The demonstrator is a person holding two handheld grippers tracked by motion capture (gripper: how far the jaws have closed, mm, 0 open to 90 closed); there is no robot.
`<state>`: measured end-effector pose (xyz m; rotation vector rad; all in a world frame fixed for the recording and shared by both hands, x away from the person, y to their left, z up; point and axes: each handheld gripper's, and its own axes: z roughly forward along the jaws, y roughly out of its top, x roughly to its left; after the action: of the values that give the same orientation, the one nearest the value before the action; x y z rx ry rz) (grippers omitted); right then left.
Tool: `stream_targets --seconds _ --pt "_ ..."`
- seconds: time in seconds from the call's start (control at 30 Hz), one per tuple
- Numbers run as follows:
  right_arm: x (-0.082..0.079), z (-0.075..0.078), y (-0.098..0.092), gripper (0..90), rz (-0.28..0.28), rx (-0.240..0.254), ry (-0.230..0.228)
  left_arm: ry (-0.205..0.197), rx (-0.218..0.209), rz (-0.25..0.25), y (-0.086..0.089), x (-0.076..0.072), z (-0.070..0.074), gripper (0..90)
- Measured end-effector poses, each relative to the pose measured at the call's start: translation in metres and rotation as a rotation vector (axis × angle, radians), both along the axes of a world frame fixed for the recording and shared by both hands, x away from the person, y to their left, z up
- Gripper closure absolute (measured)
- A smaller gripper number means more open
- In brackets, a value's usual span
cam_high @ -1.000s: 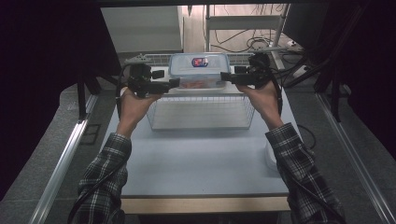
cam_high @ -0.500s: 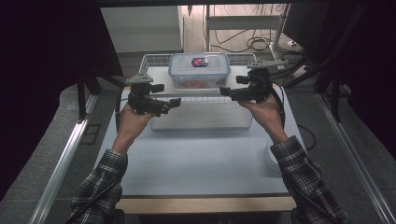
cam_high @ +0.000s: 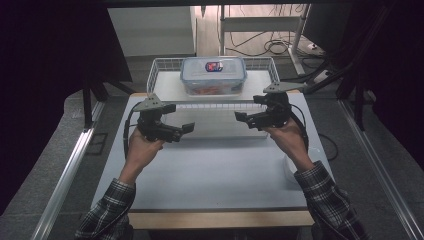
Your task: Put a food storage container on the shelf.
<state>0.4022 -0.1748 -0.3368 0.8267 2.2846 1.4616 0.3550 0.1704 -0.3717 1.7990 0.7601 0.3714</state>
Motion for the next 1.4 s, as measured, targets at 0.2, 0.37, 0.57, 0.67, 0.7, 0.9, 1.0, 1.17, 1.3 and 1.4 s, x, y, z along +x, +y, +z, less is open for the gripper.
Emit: stream_targets --seconds 0.2,0.37,0.57,0.67,0.7,0.9,1.0,1.17,1.3,1.4 --pt "-0.009 -0.008 -0.001 4.9 0.017 -0.001 0.002 0.015 0.022 -0.014 -0.002 -0.011 -0.012 2.0" --pt "-0.020 -0.017 -0.003 3.4 0.027 -0.008 0.004 0.016 0.058 -0.031 -0.006 -0.020 -0.022 2.1" --pt "-0.029 -0.028 -0.008 1.0 0.036 -0.030 0.017 0.016 0.075 -0.042 -0.013 -0.033 -0.037 2.0" --pt "-0.033 -0.033 -0.011 0.6 0.039 -0.048 0.019 0.024 0.081 -0.044 -0.014 -0.038 -0.044 2.0" --pt "-0.035 -0.035 -0.013 0.5 0.036 -0.052 0.019 0.028 0.084 -0.045 -0.014 -0.040 -0.046 2.0" --pt "-0.042 -0.044 -0.020 0.0 0.032 -0.048 0.024 0.028 0.088 -0.036 -0.014 -0.049 -0.053 2.1" --pt "-0.046 -0.050 -0.025 0.0 0.019 -0.051 0.011 0.026 0.085 -0.033 -0.014 -0.054 -0.056 2.3" --pt "-0.052 -0.062 -0.031 0.0 0.014 -0.061 0.023 0.025 0.103 -0.016 -0.015 -0.063 -0.068 2.9" --pt "-0.059 -0.068 -0.033 0.0 0.020 -0.063 0.027 0.028 0.118 -0.004 -0.015 -0.067 -0.076 2.9" --pt "-0.064 -0.075 -0.035 0.0 0.017 -0.077 0.042 0.036 0.129 0.006 -0.014 -0.071 -0.083 3.0"
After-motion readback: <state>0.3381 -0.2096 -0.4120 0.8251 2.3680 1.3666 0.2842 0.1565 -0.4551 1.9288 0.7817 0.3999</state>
